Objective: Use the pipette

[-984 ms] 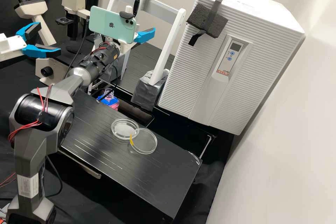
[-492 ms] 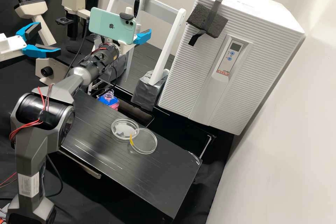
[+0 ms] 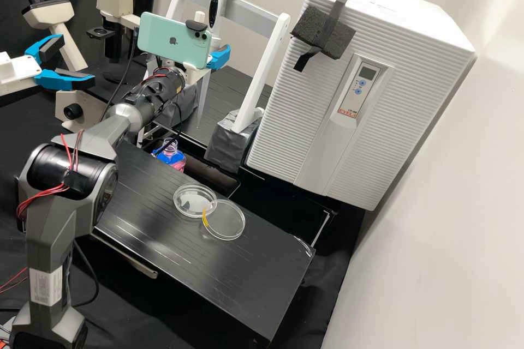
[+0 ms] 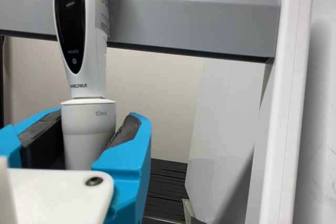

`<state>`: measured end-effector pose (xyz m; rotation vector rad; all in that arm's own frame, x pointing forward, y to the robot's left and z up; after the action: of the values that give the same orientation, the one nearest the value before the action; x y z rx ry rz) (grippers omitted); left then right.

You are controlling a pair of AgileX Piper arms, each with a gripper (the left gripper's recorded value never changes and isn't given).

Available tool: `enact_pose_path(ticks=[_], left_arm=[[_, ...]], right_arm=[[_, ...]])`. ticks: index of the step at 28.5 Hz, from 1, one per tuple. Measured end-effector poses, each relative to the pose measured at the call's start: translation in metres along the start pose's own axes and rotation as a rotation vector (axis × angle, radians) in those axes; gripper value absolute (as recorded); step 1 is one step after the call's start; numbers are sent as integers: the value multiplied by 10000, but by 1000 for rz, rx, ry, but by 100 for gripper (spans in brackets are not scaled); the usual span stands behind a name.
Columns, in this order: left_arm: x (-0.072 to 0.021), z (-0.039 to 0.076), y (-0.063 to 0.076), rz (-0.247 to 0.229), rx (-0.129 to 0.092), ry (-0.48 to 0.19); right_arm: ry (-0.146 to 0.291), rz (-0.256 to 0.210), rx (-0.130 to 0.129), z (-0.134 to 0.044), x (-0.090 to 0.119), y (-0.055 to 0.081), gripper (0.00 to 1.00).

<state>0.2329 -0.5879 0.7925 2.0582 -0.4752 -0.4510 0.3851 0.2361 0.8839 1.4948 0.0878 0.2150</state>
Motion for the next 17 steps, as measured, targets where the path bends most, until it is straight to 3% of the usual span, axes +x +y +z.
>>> enact_pose_path(ticks=[9,17], left_arm=[[0,-14,3,1,2,5],[0,-28,5,2,3,10]], right_arm=[[1,-3,6,-4,2,1,0],[2,-24,37,-24,9,3,0]])
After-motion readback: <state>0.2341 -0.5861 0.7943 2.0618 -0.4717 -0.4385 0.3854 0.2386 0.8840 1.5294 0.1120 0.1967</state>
